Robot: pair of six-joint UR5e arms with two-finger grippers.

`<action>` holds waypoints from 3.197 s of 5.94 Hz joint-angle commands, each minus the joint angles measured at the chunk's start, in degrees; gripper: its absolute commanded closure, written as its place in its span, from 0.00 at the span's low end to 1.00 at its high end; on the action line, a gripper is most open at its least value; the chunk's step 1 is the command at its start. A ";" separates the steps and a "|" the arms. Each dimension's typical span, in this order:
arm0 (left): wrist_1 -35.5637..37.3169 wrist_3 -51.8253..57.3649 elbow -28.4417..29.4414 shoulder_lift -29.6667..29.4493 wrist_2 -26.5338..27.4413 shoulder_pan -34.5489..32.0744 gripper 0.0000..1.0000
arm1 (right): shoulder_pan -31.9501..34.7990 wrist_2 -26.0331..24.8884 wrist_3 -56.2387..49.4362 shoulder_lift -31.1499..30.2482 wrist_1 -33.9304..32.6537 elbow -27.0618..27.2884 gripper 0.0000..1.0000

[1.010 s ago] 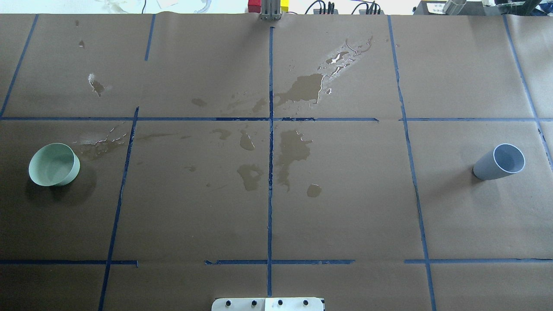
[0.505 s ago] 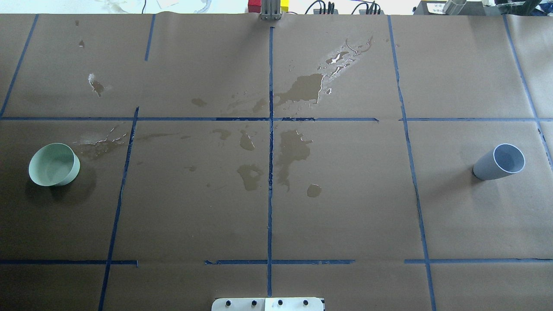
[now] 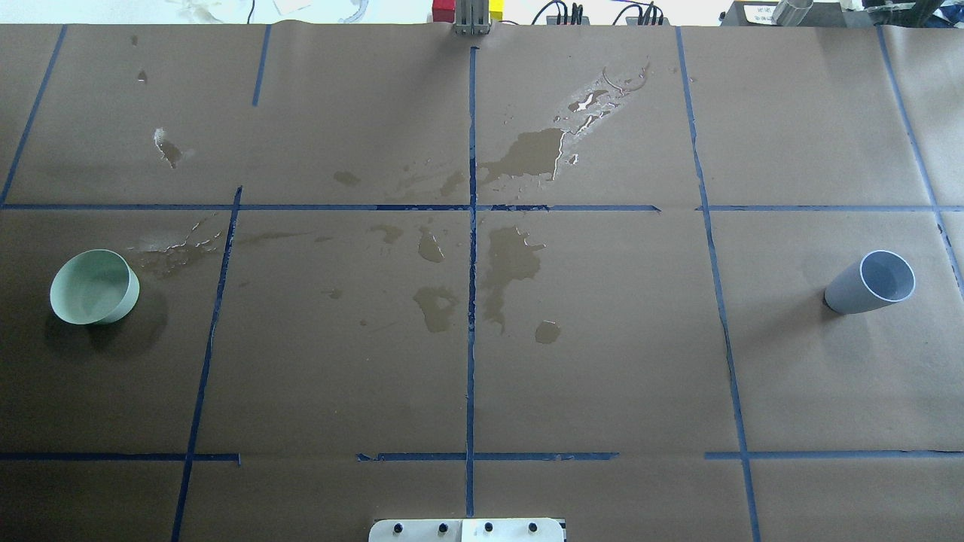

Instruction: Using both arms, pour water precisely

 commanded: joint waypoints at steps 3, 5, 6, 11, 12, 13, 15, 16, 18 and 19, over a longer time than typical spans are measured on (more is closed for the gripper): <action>0.02 -0.24 -0.76 -0.29 -0.23 0.61 0.00 | -0.82 0.35 0.02 0.36 1.88 0.29 0.00; -6.98 -9.03 0.21 -0.90 0.03 6.48 0.00 | -1.08 0.70 0.46 0.36 2.68 0.37 0.00; -13.45 -19.91 0.82 -0.90 0.38 10.94 0.00 | -1.52 0.70 0.46 0.27 4.08 0.20 0.00; -38.64 -46.01 18.40 -9.87 1.60 25.03 0.00 | -1.78 0.70 0.28 0.09 4.09 0.20 0.00; -38.65 -46.30 18.40 -9.69 1.52 26.44 0.00 | -2.13 0.70 0.46 0.18 4.09 0.20 0.00; -38.65 -46.30 18.40 -9.52 1.61 27.59 0.00 | -2.48 0.70 0.46 0.09 4.09 0.11 0.00; -38.65 -46.30 18.40 -9.43 1.61 28.83 0.12 | -2.93 0.70 0.46 0.09 4.09 0.11 0.00; -38.65 -46.30 18.31 -9.25 1.61 28.83 0.21 | -3.45 0.70 0.46 0.18 4.09 0.11 0.00; -38.65 -46.21 18.49 -9.16 1.52 29.01 0.24 | -3.45 0.70 0.46 0.18 4.18 0.20 0.00; -38.65 -46.21 18.66 -9.16 1.52 29.09 0.24 | -3.45 0.70 0.46 0.27 4.18 0.20 0.00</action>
